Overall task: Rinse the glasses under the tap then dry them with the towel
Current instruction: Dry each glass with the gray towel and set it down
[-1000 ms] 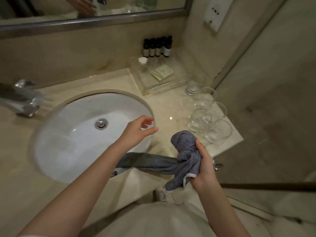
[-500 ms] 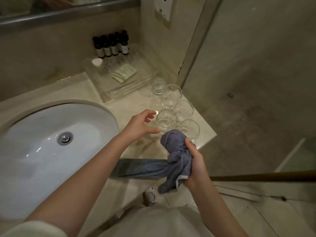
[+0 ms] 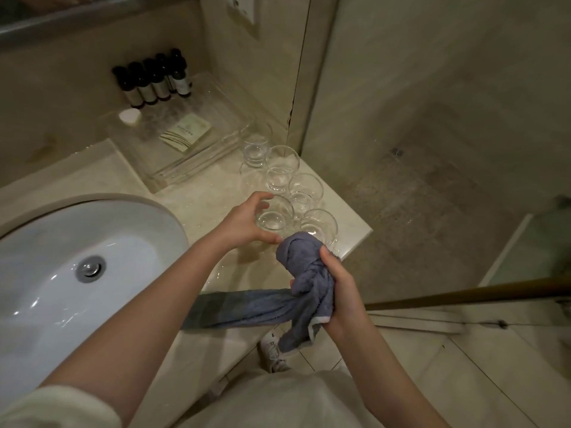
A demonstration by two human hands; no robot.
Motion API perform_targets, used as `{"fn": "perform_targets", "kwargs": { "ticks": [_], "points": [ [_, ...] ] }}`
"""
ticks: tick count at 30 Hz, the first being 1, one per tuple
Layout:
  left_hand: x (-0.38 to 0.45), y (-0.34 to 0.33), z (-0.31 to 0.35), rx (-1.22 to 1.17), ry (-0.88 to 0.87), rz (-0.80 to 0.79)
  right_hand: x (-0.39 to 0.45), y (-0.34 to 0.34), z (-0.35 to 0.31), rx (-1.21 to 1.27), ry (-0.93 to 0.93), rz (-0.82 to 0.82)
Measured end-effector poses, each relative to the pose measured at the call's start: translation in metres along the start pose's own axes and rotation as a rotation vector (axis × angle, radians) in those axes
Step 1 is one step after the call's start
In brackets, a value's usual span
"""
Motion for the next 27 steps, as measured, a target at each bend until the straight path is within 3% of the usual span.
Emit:
{"fn": "perform_targets", "kwargs": {
  "ticks": [7,15,23,27],
  "points": [
    [-0.008,0.006,-0.010,-0.106,-0.010,0.140,0.003,0.001,0.004,-0.021,0.017,0.046],
    [-0.073,0.047,-0.053,-0.274,0.110,0.223,0.013,-0.018,0.014,-0.135,-0.014,0.031],
    [-0.168,0.080,-0.099,-0.716,0.201,0.342,0.019,-0.078,0.059,-0.254,-0.110,-0.079],
    [-0.208,0.092,-0.119,-0.795,0.217,0.425,0.013,-0.113,0.090,-0.347,-0.133,-0.187]
  ]
}}
Point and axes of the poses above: each hand's wrist, its own x-axis towards the middle knuckle, its own y-axis out of the back of the hand, z = x × y, the point moved 7 cm from there along x, towards the middle knuckle, and after that the axes turned 7 degrees about x, right-handed, at the moved point
